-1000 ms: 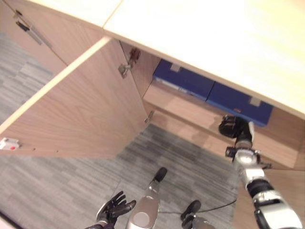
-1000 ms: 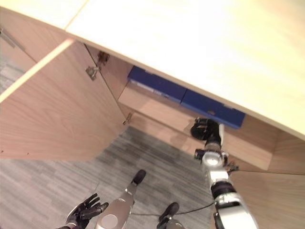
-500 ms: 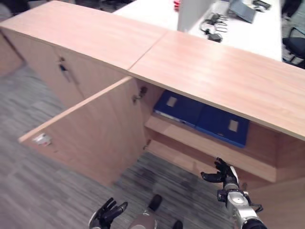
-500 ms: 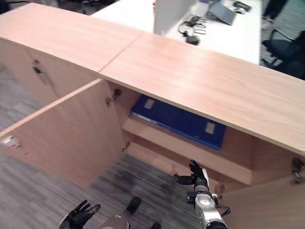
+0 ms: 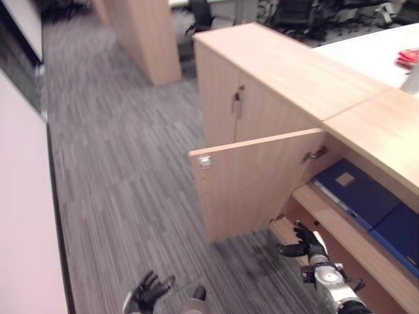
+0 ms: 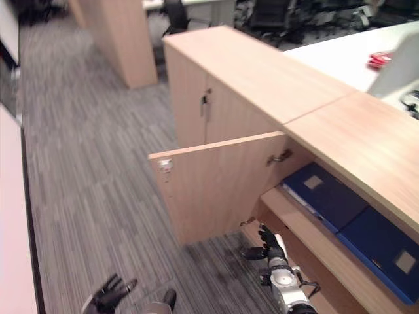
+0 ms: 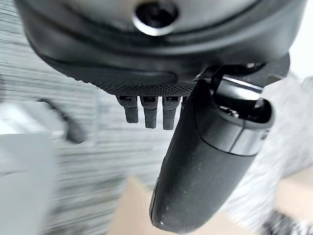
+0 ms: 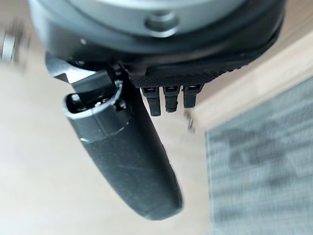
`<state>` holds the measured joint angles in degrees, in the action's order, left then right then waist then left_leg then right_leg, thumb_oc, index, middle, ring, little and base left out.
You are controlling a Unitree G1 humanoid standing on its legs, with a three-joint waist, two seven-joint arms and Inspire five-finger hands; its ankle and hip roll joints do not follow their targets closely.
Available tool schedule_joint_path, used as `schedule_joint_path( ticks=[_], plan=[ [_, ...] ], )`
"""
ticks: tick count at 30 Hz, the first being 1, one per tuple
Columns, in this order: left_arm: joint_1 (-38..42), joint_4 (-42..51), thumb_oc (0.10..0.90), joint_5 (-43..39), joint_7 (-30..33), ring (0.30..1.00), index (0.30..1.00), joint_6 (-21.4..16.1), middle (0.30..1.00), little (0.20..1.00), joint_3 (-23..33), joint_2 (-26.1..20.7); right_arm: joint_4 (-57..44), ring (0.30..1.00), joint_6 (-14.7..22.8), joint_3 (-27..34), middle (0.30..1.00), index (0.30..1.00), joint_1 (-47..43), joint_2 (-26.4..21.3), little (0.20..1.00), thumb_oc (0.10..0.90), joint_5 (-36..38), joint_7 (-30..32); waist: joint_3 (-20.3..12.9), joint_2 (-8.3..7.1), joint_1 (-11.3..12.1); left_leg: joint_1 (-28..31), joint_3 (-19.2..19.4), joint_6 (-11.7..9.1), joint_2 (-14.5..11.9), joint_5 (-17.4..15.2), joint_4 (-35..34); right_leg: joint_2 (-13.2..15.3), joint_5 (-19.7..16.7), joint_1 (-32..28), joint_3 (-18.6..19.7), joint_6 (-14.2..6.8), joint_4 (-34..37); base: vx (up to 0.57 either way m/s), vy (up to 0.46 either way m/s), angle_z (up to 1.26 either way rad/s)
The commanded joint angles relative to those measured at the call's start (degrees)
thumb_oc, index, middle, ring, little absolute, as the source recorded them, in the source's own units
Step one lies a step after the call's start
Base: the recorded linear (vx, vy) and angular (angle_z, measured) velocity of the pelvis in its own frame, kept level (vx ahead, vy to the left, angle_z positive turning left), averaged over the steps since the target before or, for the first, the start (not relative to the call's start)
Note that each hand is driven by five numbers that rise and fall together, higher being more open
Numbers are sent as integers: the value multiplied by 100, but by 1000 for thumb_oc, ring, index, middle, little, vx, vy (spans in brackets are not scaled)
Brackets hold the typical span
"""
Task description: Put the empty folder in the office cabinet
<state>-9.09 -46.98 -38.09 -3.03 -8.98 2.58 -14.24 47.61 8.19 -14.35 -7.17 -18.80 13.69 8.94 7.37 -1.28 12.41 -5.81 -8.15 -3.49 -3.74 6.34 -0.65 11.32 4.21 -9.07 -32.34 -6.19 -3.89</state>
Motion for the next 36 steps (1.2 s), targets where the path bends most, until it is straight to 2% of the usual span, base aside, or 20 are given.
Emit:
schedule_joint_path(
  ticks=[1, 3, 6, 7, 8, 9, 10, 11, 12, 13, 15, 16, 17, 18, 19, 22, 27, 31, 33, 36],
  plan=[
    [28, 455, 800, -196, -32, 900, 900, -437, 900, 900, 3, -265, -282, 900, 322, 411, 900, 900, -269, -178, 900, 800, 126, 41, -129, -13, 93, 414, 174, -549, -1004, -288, -10, 95, 359, 391, -382, 89, -512, -40, 356, 78],
    [13, 517, 800, -60, -64, 900, 900, -406, 900, 900, -101, -295, -240, 900, 285, 546, 900, 900, -206, -154, 900, 800, 166, 19, -168, 9, 73, 424, 164, -482, -842, -446, -34, 266, 271, 360, -448, -13, -671, 7, 394, 49],
    [-11, 674, 800, 87, -62, 900, 900, -401, 900, 900, -157, -415, -79, 900, 228, 819, 900, 900, -153, -3, 900, 800, 267, 71, -165, -47, 126, 466, 17, -274, -417, -830, 121, 667, 136, 336, -413, -203, -1058, 41, 369, 38],
    [-11, 674, 800, 87, -62, 900, 900, -401, 900, 900, -157, -416, -79, 900, 228, 820, 900, 900, -154, -2, 900, 800, 267, 71, -164, -50, 126, 465, 17, -272, -413, -831, 124, 672, 137, 337, -413, -205, -1062, 48, 367, 30],
    [-55, 905, 800, 186, -69, 900, 900, -393, 900, 900, -196, -491, -36, 900, 197, 939, 900, 900, -138, 104, 900, 800, 315, 101, -115, -74, 154, 492, -36, -91, -172, -1048, 273, 889, 45, 353, -366, -302, -1396, 28, 240, 25],
    [-58, 913, 800, 187, -66, 900, 900, -388, 900, 900, -195, -494, -35, 900, 197, 940, 900, 900, -140, 107, 900, 800, 314, 101, -109, -87, 155, 489, -33, -80, -152, -1058, 289, 917, 51, 361, -357, -314, -1423, 52, 501, 33],
    [-145, 1143, 800, 346, -38, 900, 900, -416, 900, 900, -185, -604, -13, 900, 165, 1007, 900, 900, -141, 205, 900, 800, 284, 132, -53, -101, 157, 602, -1, 126, 111, -1228, 376, 1179, -242, 468, -166, -488, -1861, 41, 391, 37],
    [-164, 1201, 800, 413, 10, 900, 900, -423, 900, 900, -159, -639, 23, 900, 123, 1018, 900, 900, -190, 252, 900, 800, 236, 155, -8, -102, 152, 682, 84, 218, 211, -1287, 395, 1342, -637, 563, -144, -599, -2131, 42, 397, 39],
    [-164, 1206, 800, 417, 13, 900, 900, -420, 900, 900, -156, -640, 24, 900, 122, 1018, 900, 900, -195, 255, 900, 800, 234, 157, 1, -116, 162, 688, 99, 236, 236, -1292, 400, 1373, -650, 576, -115, -623, -2150, -41, 344, 9],
    [-183, 1441, 800, 450, 101, 900, 900, -459, 900, 900, -96, -703, 11, 900, 93, 1069, 900, 900, -219, 335, 900, 800, 194, 205, 97, -76, 170, 749, 151, 391, 351, -1217, 431, 1480, -1201, 806, -67, -731, -2443, -61, 279, -13],
    [-185, 1599, 800, 508, 160, 900, 900, -529, 900, 900, -61, -761, 66, 900, 119, 1073, 900, 900, -152, 417, 900, 800, 237, 168, 104, -7, 129, 829, 138, 430, 339, -1217, 376, 1191, -937, 1059, 263, -693, -2546, -36, 243, -19],
    [-172, 1718, 800, 542, 228, 900, 900, -560, 900, 900, -73, -782, 54, 900, 116, 1030, 900, 900, -117, 400, 900, 800, 209, 174, 115, -13, 84, 832, 124, 432, 394, -1188, 365, 972, -785, 1094, 347, -598, -2271, -2, 106, -10],
    [-173, 1719, 800, 543, 228, 900, 900, -560, 900, 900, -73, -781, 54, 900, 116, 1029, 900, 900, -117, 400, 900, 800, 209, 174, 111, -11, 80, 828, 120, 431, 392, -1187, 365, 969, -788, 1092, 342, -597, -2265, -8, 77, -3],
    [-103, 1694, 800, 591, 235, 900, 900, -593, 900, 900, -47, -816, 323, 900, 112, 992, 900, 900, -13, 433, 900, 800, 151, 175, 145, -24, 77, 826, 112, 450, 535, -1214, 425, 766, -657, 965, 295, -639, -1798, 0, 0, 0],
    [-131, 1768, 800, 604, 207, 900, 900, -605, 900, 900, -51, -805, 447, 900, 107, 1027, 900, 900, 71, 491, 900, 800, 181, 173, 116, -33, 71, 873, 107, 444, 560, -1235, 383, 711, -562, 860, 193, -587, -1515, 4, 7, 5],
    [-58, 1926, 800, 590, 166, 900, 900, -611, 900, 900, 13, -837, 896, 900, 31, 981, 900, 900, 339, 571, 900, 800, 54, 92, 29, -60, 47, 854, 150, 378, 539, -1210, 291, 493, -396, 693, 334, -454, -914, 2, -27, 5],
    [76, 2076, 800, 585, 276, 900, 900, -598, 900, 900, -36, -763, 1142, 900, -67, 1224, 900, 900, 537, 615, 900, 800, 174, 199, 59, 10, -132, 707, 125, 345, 437, -1089, 300, 363, -345, 945, 1011, -436, -1008, -47, -102, -8],
    [119, 2037, 800, 574, 302, 900, 900, -607, 900, 900, -181, -658, 1273, 900, -113, 1254, 900, 900, 482, 583, 900, 800, 268, 187, 51, 88, -198, 480, 152, 218, 346, -1012, 333, 397, -163, 724, 1345, -408, -768, -91, -216, -14],
    [79, 2063, 800, 596, 318, 900, 900, -609, 900, 900, -182, -632, 1283, 900, -126, 1236, 900, 900, 500, 557, 900, 800, 234, 167, 12, 110, -206, 479, 163, 181, 321, -981, 286, 376, -114, 644, 1297, -372, -633, 14, -200, -20],
    [4, 2123, 800, 558, 347, 900, 900, -617, 900, 900, -195, -424, 1170, 900, -111, 1017, 900, 900, 413, 413, 900, 800, 120, 125, -40, 298, -296, 489, 238, -129, -95, -583, -56, 61, -113, 288, 1115, -266, 245, -17, -392, -21]
  ],
)
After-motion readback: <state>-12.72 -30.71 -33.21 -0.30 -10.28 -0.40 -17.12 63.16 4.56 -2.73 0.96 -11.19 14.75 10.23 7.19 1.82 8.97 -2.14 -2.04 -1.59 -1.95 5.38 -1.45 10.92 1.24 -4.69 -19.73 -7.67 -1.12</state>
